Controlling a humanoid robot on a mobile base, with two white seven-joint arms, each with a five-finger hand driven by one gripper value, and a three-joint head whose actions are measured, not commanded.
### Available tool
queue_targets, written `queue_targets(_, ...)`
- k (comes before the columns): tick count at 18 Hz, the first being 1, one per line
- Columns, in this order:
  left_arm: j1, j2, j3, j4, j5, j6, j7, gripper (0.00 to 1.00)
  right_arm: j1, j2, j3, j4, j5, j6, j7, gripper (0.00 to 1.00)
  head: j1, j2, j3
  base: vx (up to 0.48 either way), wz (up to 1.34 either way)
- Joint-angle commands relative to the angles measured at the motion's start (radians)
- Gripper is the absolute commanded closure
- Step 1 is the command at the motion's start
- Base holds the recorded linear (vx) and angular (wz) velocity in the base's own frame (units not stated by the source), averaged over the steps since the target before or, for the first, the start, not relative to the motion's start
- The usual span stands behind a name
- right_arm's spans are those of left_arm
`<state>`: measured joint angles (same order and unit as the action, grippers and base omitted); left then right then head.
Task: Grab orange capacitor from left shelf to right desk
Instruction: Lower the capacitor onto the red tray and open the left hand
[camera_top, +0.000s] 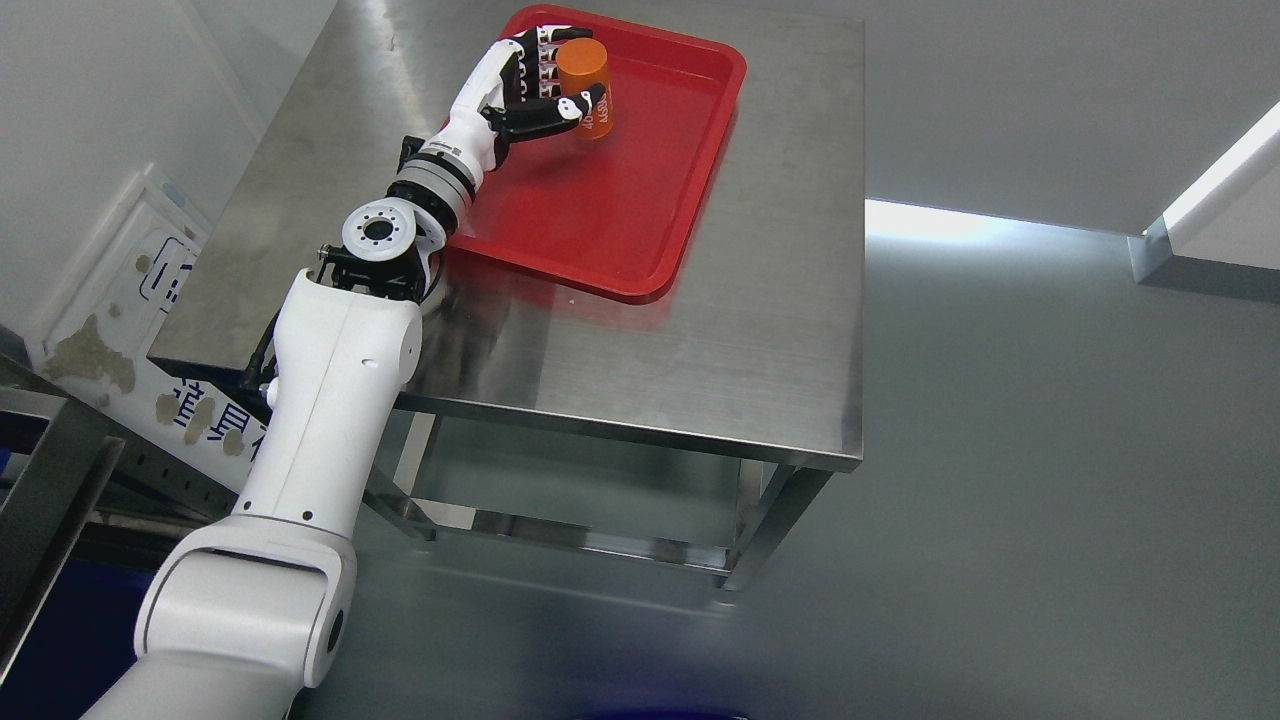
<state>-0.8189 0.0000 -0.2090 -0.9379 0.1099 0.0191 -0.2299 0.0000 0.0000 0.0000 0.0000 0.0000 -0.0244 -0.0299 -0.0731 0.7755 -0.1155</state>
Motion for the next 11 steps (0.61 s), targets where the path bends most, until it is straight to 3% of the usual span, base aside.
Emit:
queue_targets(1,0.015,0.018,0.025,-0.053,0.005,0.001,-0.002,0.72,0.02,-0.017,-0.012,-0.017,0.005,0.0,0.001,0.0,0.0,0.0,0.0,0.0,0.0)
queue_targets(4,0.01,0.018,0.022,-0.079,0.005,0.01,-0.003,0.46,0.02,-0.017,-0.012,-0.017,0.005,0.0,0.001,0.0,0.0,0.0,0.0,0.0,0.0)
queue_targets(11,0.018,0.018,-0.007,-0.088,0.005,0.042,-0.032,0.11,0.02,-0.017,-0.012,-0.017,0.005,0.0,0.001,0.0,0.0,0.0,0.0,0.0,0.0)
